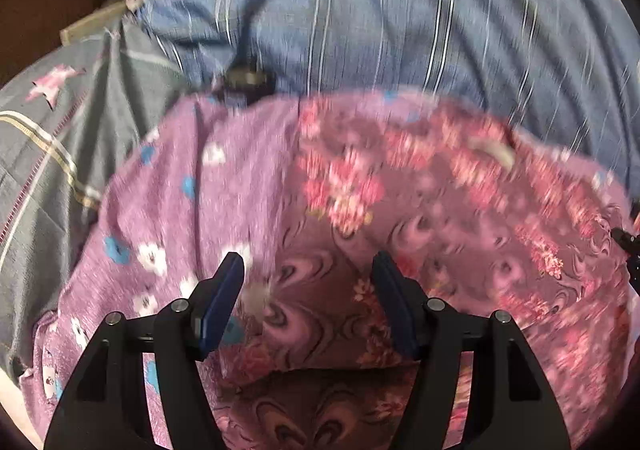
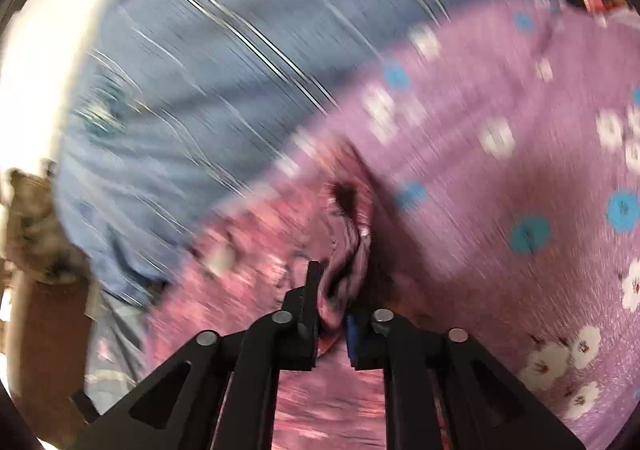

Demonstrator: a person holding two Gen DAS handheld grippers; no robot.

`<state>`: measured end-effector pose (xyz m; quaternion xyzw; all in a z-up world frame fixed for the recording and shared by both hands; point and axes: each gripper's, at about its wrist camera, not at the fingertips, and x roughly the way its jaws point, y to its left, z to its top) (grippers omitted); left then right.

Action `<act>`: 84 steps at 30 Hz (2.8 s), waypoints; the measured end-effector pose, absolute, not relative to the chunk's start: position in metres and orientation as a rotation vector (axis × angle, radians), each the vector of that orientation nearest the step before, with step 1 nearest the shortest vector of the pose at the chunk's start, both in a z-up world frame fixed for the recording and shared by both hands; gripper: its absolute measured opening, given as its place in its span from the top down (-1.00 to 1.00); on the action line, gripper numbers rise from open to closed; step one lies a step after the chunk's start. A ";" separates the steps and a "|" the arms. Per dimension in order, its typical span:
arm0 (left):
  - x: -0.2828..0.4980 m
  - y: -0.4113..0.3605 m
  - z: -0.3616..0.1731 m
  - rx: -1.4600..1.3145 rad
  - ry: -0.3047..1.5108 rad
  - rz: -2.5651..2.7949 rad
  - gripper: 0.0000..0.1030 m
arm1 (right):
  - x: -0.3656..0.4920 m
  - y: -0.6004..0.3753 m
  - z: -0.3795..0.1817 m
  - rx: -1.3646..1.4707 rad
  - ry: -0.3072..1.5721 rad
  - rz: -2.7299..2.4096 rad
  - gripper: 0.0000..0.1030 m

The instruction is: Fold small clothes

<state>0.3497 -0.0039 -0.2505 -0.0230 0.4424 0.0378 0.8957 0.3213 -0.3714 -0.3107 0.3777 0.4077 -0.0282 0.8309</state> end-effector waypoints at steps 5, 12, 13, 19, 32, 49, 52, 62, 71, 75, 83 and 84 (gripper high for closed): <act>0.350 0.000 -0.247 -0.082 0.905 0.078 -0.28 | 0.307 -0.396 -0.296 0.892 0.850 -0.097 0.01; 0.343 -0.010 -0.234 -0.116 0.820 0.032 -0.28 | 0.299 -0.375 -0.259 0.713 0.693 -0.033 0.37; 0.343 -0.013 -0.235 -0.107 0.823 0.024 -0.28 | 0.306 -0.360 -0.261 0.653 0.724 -0.006 0.55; 0.352 -0.023 -0.256 -0.043 0.905 0.024 -0.35 | 0.332 -0.345 -0.314 0.641 0.957 -0.047 0.81; 0.359 -0.030 -0.254 -0.033 0.907 0.009 -0.54 | 0.333 -0.312 -0.295 0.578 0.901 0.060 0.26; 0.321 0.011 -0.236 -0.071 0.898 -0.030 -0.65 | 0.275 -0.298 -0.271 0.516 0.953 0.221 0.10; 0.289 0.039 -0.224 -0.089 0.866 -0.017 -0.65 | 0.240 -0.323 -0.257 0.556 0.899 0.210 -0.03; 0.136 0.118 -0.234 -0.159 0.952 -0.081 -0.62 | 0.111 -0.373 -0.272 0.704 0.852 0.134 -0.21; 0.080 0.098 -0.263 -0.215 1.049 -0.217 0.14 | 0.044 -0.381 -0.282 0.712 0.871 0.122 -0.22; 0.074 0.086 -0.266 -0.191 1.037 -0.227 0.14 | 0.023 -0.386 -0.290 0.730 0.882 0.124 -0.22; 0.100 0.084 -0.263 -0.209 0.979 -0.271 0.14 | -0.004 -0.396 -0.299 0.788 0.844 0.141 -0.22; 0.105 0.084 -0.267 -0.221 0.980 -0.284 0.16 | -0.006 -0.398 -0.301 0.801 0.836 0.149 -0.22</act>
